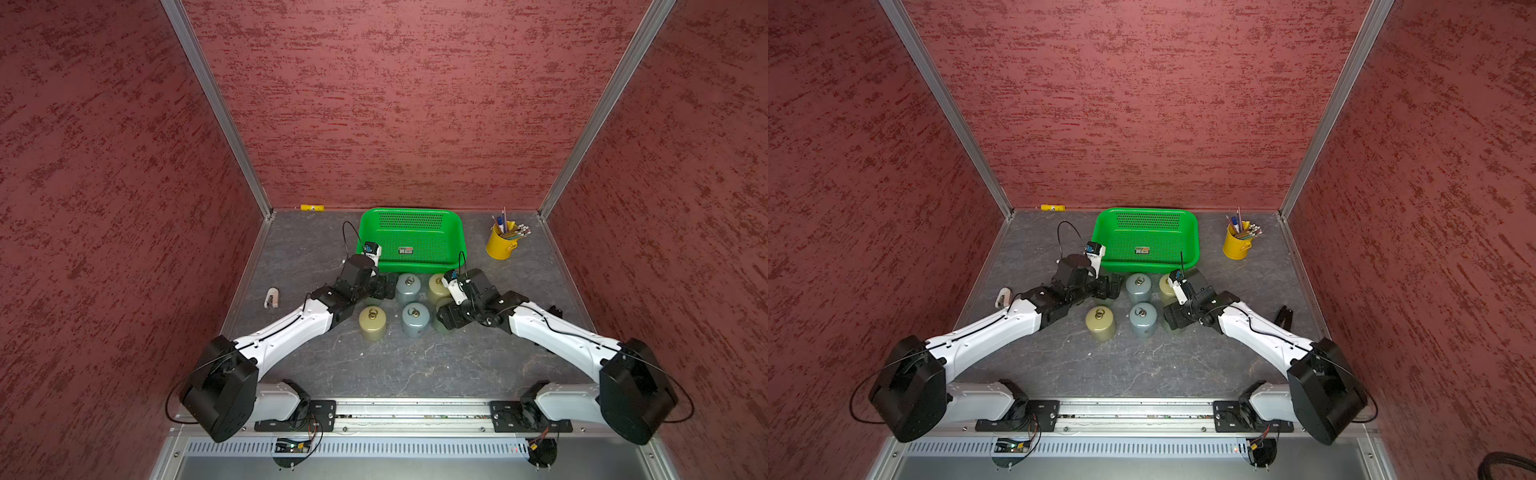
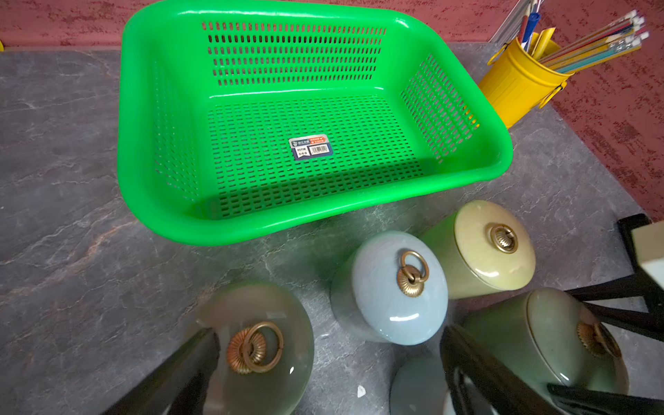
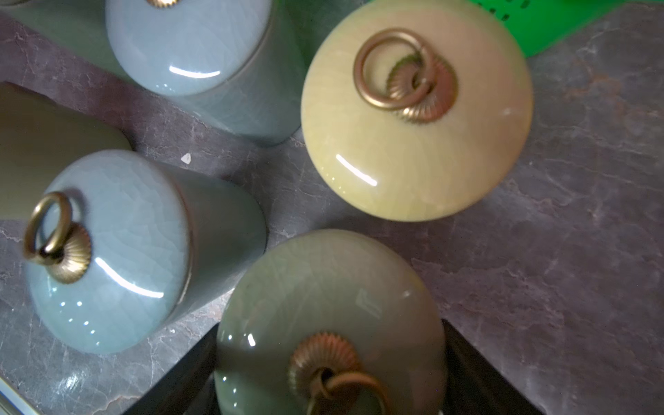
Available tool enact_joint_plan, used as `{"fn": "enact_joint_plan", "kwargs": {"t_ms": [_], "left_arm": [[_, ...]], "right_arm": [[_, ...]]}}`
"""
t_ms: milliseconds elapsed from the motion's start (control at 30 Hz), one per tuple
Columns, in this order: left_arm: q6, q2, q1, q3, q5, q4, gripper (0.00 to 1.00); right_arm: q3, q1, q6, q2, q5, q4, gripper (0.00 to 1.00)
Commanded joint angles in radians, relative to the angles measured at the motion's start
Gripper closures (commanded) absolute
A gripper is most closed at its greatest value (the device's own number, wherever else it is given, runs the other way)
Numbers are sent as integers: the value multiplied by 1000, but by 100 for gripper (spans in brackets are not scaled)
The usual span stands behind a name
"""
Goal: Take the tea canister out of the basket
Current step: Place the tea canister at the center of the board.
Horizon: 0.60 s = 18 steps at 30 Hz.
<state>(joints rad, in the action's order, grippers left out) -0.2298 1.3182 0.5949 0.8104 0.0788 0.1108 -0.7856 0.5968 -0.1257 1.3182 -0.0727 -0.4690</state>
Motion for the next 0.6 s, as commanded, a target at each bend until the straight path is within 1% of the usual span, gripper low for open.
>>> {"fn": "enact_joint_plan", "kwargs": {"t_ms": [0,67,100,233,300,400,567], "left_arm": [[4,-29,-16,-21,-7,-21,0],[4,-33,-21,-24,-9,-20,0],[4,-34,-24,-27,-11,-20,0],[4,-36,-32,-31,-14,-21,0],[6,-36,-34,-30,-15,-23,0],[5,-36,-37,-32,-16,-24,0],[4,-33,-41,-32,-20,-26,0]], "right_arm": [[-18,17,-38,-9,78,71,100],[-6,21,-53,-15,95,86,100],[-1,23,-59,-19,101,93,97],[15,28,-69,-37,115,116,68],[21,30,-73,-43,117,123,48],[30,32,-72,-50,114,135,42],[36,34,-76,-48,99,153,22]]}}
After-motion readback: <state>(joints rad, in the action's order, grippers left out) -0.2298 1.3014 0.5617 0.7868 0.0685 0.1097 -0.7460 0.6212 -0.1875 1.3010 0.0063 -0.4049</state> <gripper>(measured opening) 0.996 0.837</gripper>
